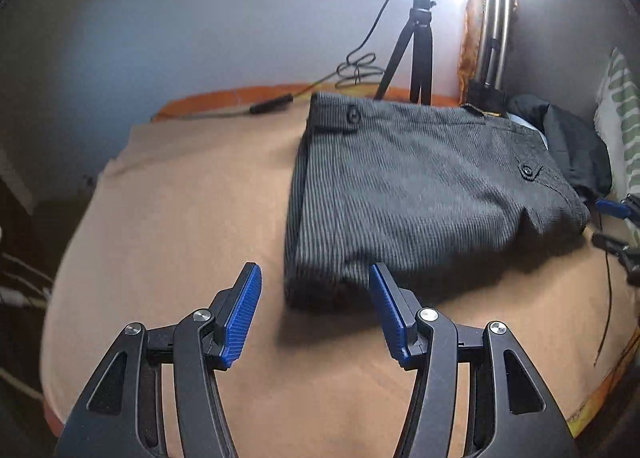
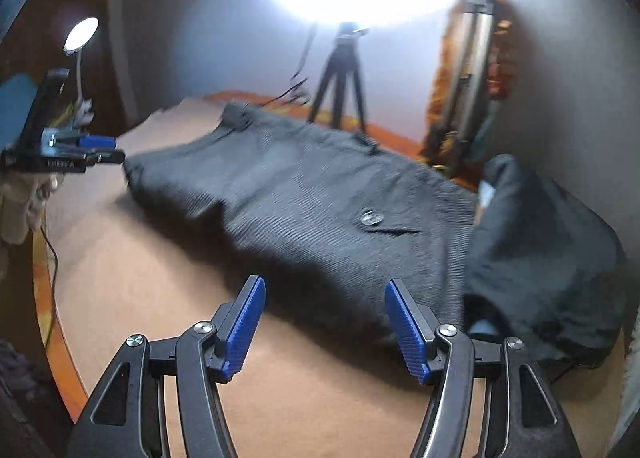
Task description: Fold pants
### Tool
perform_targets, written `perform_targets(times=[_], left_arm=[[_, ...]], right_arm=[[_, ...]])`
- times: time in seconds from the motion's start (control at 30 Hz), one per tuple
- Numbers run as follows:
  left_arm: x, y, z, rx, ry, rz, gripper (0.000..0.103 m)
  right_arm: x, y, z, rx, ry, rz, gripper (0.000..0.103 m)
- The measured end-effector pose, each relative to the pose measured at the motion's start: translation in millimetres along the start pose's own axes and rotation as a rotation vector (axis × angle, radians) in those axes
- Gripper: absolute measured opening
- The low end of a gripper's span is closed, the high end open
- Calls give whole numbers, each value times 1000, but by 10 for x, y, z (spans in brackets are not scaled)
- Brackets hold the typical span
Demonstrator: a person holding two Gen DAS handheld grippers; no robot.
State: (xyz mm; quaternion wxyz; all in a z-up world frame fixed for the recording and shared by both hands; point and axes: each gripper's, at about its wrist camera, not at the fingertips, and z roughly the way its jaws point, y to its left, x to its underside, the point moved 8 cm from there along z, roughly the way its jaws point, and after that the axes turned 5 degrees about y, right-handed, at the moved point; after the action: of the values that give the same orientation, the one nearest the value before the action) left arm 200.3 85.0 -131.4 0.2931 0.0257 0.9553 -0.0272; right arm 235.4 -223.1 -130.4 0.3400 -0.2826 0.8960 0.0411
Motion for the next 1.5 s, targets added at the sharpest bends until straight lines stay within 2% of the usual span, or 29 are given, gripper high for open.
perform_targets(times=[0.2,0.43,0.57,0.7,0.8,0.97,1.13,1.17,1.23,1.27,1.33,1.43,1.5], left_arm=[[130,-8,143,19,40,-11,55],[166,-69,355,41,88,-1,55],[120,-111,434,51,93,-7,55],[91,-131,481,63,96,-17,55],[86,-123,493,79,96,-29,51],[75,-93,474,92,92,-37,34],[67,-74,461,111,88,-49,24],[63,-80,459,112,86,-49,23],[59,-88,450,113,83,-46,21],[56,-92,444,112,81,-45,20],[49,-92,429,110,74,-45,18],[24,-91,383,110,61,-42,17],[-5,-86,341,122,51,-49,17]], right_arm=[[158,168,231,125,47,-169,65],[279,177,440,173,98,-274,67],[248,279,429,217,65,-330,65],[189,521,367,161,21,-370,63],[160,643,482,159,36,-404,62],[62,758,642,179,38,-425,61],[-67,839,748,242,19,-471,61],[-80,846,763,248,18,-476,59],[-73,819,828,281,45,-488,31],[-79,814,848,282,43,-496,30],[-80,800,850,272,50,-498,13],[-163,740,716,228,36,-460,1],[-277,658,553,176,8,-400,1]])
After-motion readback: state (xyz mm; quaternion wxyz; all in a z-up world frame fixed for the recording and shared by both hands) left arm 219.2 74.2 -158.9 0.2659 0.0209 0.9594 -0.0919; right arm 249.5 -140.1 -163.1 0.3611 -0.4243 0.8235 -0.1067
